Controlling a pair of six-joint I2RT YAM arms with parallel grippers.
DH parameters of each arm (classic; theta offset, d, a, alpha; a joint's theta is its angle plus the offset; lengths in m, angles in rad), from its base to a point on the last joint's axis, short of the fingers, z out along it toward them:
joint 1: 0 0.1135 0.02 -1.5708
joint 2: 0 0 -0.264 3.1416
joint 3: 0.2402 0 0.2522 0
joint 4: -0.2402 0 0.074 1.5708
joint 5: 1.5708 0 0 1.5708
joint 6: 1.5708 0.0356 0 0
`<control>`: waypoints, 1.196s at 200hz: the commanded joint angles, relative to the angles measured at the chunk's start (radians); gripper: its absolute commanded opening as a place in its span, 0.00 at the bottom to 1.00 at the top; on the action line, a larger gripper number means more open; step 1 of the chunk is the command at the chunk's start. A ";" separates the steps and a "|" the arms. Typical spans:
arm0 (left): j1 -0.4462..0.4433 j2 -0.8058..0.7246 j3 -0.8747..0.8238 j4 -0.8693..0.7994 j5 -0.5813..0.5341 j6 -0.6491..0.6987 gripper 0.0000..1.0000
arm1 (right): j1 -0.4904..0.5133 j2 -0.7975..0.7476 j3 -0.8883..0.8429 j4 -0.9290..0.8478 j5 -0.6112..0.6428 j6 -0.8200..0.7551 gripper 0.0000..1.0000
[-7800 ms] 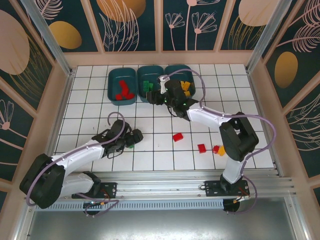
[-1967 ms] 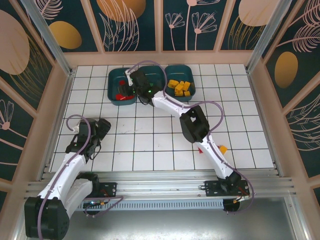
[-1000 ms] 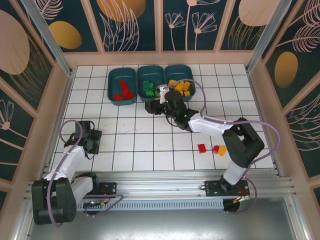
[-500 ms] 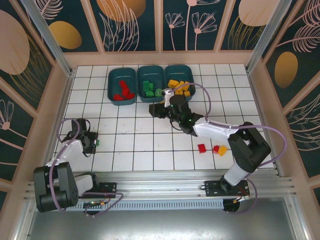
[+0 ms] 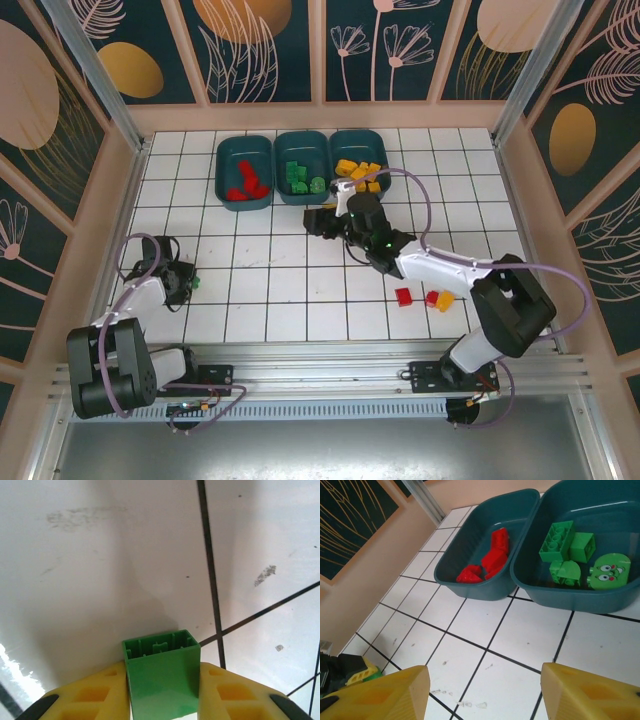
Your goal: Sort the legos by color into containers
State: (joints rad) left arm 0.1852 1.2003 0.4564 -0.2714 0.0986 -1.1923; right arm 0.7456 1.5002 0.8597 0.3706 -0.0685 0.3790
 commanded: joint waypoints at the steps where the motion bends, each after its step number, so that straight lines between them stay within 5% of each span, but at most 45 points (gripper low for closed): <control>1: -0.013 0.001 -0.012 0.201 0.096 0.065 0.20 | -0.013 -0.057 -0.018 -0.031 0.040 -0.009 0.60; 46: -0.216 0.053 0.175 0.240 0.076 0.105 0.22 | -0.044 -0.139 -0.028 -0.127 0.107 -0.036 0.60; 105: -0.498 0.522 0.734 0.328 0.119 0.249 0.23 | -0.115 -0.325 -0.105 -0.252 0.190 -0.025 0.59; 172: -0.556 0.976 1.295 0.135 0.140 0.336 0.26 | -0.141 -0.424 -0.141 -0.460 0.300 -0.001 0.61; 239: -0.590 1.037 1.356 0.118 0.139 0.355 0.55 | -0.173 -0.514 -0.186 -0.671 0.357 0.151 0.68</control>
State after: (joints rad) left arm -0.3943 2.2356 1.7966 -0.1448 0.2314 -0.8478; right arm 0.5785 1.0458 0.6933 -0.2024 0.2459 0.4503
